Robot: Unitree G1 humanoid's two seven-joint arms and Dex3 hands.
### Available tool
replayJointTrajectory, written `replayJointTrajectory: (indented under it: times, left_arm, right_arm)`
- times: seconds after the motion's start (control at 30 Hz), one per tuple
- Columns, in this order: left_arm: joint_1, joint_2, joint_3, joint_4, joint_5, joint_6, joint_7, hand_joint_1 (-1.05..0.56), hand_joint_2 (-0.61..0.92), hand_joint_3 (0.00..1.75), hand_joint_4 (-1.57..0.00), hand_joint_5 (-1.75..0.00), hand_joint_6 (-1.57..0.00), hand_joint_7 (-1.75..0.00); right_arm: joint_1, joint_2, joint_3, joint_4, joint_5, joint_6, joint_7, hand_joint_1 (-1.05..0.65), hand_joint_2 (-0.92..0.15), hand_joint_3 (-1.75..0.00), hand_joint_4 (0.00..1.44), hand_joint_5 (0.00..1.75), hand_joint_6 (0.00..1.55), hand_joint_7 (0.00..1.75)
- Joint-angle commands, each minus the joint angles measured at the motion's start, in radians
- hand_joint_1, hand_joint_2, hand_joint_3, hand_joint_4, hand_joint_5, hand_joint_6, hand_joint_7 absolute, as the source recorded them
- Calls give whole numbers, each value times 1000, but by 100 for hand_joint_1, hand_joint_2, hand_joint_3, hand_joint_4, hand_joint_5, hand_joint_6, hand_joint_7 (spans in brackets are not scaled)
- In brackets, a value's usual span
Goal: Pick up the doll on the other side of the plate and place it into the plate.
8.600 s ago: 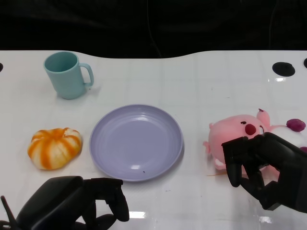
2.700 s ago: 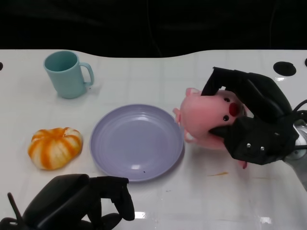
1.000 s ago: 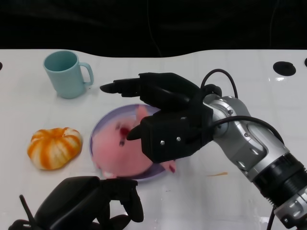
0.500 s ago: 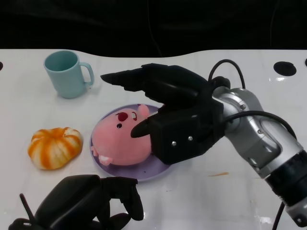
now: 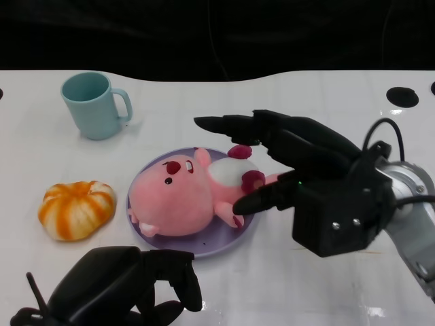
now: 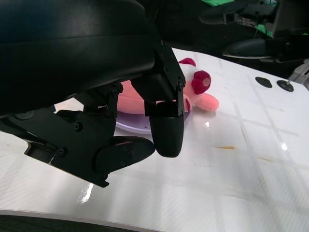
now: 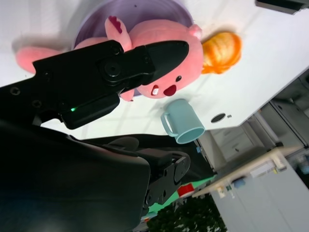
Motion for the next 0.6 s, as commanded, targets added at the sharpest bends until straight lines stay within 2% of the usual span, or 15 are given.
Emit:
replayJointTrajectory:
  times: [0.03, 0.17, 0.3, 0.4, 0.47, 0.5, 0.57, 0.6]
  left_arm:
    - [1, 10, 8, 3, 0, -5, 2, -19, 68, 73, -74, -141, -78, -108]
    - [-3, 6, 4, 1, 2, 5, -1, -19, 68, 75, -74, -143, -78, -108]
    - [-3, 8, 8, 7, -5, -3, 2, -18, 66, 78, -74, -144, -78, -109]
    - [-1, 11, 14, 4, -9, 0, -1, -18, 65, 79, -73, -145, -77, -110]
    - [0, 12, 16, 5, -10, 0, -1, -18, 65, 79, -73, -145, -77, -109]
    - [0, 13, 19, 4, -15, -1, -3, -18, 65, 79, -74, -145, -78, -109]
    - [2, 16, 25, 9, -27, -9, -2, -18, 65, 80, -73, -145, -78, -109]
    - [3, 17, 27, 10, -31, -9, -4, -18, 66, 80, -73, -145, -78, -109]
  right_arm:
    - [48, -41, -46, -46, 50, -6, 14, -63, -92, -8, 0, 71, 26, 9]
    - [133, -69, -106, -99, 129, 3, 23, -53, -92, -7, 10, 84, 38, 15]
    - [196, -67, -151, -195, 234, 152, 73, -25, -92, -6, 18, 100, 56, 23]
    - [236, -68, -183, -264, 320, 278, 107, -14, -92, -13, 25, 117, 66, 34]
    - [248, -75, -190, -294, 340, 323, 114, -12, -85, -28, 27, 126, 62, 55]
    - [262, -80, -197, -309, 345, 331, 112, -11, -77, -43, 30, 129, 58, 68]
    - [295, -87, -214, -340, 349, 346, 99, -6, -59, -81, 45, 133, 62, 82]
    - [311, -87, -222, -357, 351, 361, 91, -4, -55, -91, 50, 134, 65, 85]
